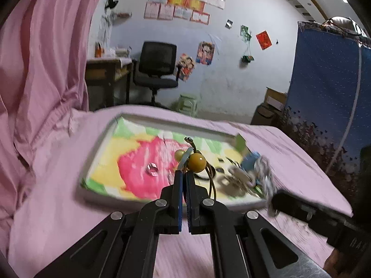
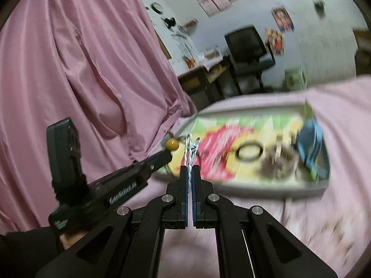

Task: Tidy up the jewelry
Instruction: 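Carry the hair tie with the left tool into the tray while the right drops the white clip there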

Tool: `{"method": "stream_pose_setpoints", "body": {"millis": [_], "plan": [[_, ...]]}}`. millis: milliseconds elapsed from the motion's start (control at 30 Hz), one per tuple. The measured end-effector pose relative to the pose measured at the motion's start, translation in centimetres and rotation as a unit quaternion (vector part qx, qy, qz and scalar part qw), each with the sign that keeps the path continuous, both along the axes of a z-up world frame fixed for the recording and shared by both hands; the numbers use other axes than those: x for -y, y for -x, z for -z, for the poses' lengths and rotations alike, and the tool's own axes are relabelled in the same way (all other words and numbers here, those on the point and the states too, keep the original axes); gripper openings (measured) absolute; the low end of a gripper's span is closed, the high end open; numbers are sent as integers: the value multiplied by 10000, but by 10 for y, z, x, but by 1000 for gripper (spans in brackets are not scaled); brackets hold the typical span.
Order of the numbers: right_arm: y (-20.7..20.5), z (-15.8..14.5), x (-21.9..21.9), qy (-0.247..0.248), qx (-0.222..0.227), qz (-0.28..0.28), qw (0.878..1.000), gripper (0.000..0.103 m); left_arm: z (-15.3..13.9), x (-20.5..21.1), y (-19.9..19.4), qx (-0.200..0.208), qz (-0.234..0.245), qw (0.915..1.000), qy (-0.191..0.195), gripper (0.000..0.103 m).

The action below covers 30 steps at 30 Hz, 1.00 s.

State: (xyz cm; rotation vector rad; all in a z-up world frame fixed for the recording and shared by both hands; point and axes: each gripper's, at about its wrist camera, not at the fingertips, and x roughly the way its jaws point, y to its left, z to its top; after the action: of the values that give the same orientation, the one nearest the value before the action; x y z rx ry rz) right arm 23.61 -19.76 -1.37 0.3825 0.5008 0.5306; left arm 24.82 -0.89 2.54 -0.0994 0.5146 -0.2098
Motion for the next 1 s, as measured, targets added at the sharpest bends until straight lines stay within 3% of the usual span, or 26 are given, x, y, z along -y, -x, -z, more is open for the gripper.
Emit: {"method": "stream_pose_setpoints", "body": {"millis": [167, 333, 733, 1000], "plan": [[-27, -8, -7, 353, 383, 302, 9982, 3, -6, -2, -16, 321, -190, 9992, -145, 3], [-53, 12, -16, 521, 123, 425, 9977, 3, 0, -7, -37, 229, -283, 9991, -213, 3], [-75, 44, -21, 715, -757, 563, 9930, 3, 29, -22, -71, -839, -423, 9956, -2, 3], [-77, 49, -19, 736, -932, 576, 9912, 3, 45, -21, -79, -1426, -392, 9890, -42, 4]]}}
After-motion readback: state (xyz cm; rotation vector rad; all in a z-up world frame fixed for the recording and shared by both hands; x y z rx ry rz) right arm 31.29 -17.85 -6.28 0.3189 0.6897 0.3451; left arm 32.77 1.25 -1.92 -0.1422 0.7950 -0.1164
